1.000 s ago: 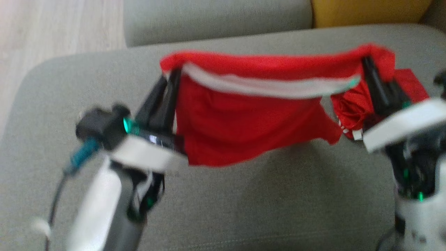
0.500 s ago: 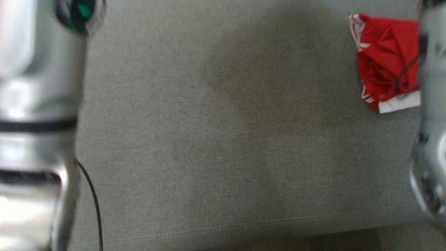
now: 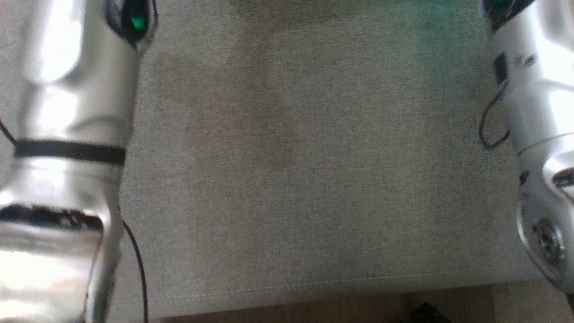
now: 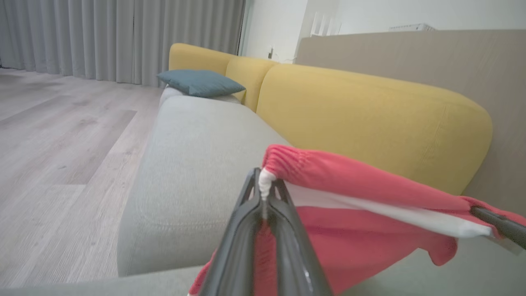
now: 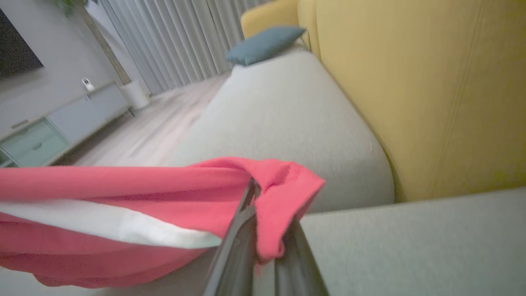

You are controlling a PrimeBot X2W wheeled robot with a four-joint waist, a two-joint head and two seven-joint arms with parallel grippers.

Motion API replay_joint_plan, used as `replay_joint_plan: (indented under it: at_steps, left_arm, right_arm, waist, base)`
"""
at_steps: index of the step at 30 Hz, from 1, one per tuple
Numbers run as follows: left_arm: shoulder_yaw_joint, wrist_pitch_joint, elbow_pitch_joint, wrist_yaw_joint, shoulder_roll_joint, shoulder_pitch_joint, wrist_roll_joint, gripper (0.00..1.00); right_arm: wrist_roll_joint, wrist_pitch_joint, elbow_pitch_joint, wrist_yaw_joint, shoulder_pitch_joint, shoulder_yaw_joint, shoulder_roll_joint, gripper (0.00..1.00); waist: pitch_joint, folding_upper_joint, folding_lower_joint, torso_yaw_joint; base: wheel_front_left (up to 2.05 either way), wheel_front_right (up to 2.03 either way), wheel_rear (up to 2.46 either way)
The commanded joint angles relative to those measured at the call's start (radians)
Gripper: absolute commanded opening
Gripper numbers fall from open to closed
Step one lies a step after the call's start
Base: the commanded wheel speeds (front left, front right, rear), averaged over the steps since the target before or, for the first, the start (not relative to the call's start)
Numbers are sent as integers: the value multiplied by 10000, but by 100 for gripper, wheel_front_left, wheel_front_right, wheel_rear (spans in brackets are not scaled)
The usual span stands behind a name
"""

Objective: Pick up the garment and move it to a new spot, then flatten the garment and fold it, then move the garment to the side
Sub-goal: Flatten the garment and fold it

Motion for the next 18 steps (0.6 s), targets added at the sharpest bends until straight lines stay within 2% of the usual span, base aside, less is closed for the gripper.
replay_joint_plan:
  at_steps: [1, 8, 14, 18]
  left_arm:
    - [125, -119, -552, -31, 344, -36, 71, 0]
    - [-769, -122, -1685, -64, 407, 2268, 280, 0]
    - [-2162, -123, -2612, -67, 932, 4127, 495, 0]
    - [-2762, -123, -3036, -67, 1240, 4898, 648, 0]
  right_arm:
    - [72, -101, -178, 65, -68, 189, 198, 0]
    - [587, 416, 414, 65, 1102, 1593, 81, 0]
    - [1257, 1506, 64, 65, 2457, 3142, -695, 0]
    - [1723, 2048, -368, 65, 3128, 3821, -1179, 0]
  waist:
    - [-3, 1, -3, 56]
    - [-602, 1, -3, 223]
    - [-1391, 1, -3, 281]
    - [-1731, 1, -3, 272]
  base:
    - [0, 0, 0]
    - [0, 0, 0]
    - [0, 0, 0]
    - [0, 0, 0]
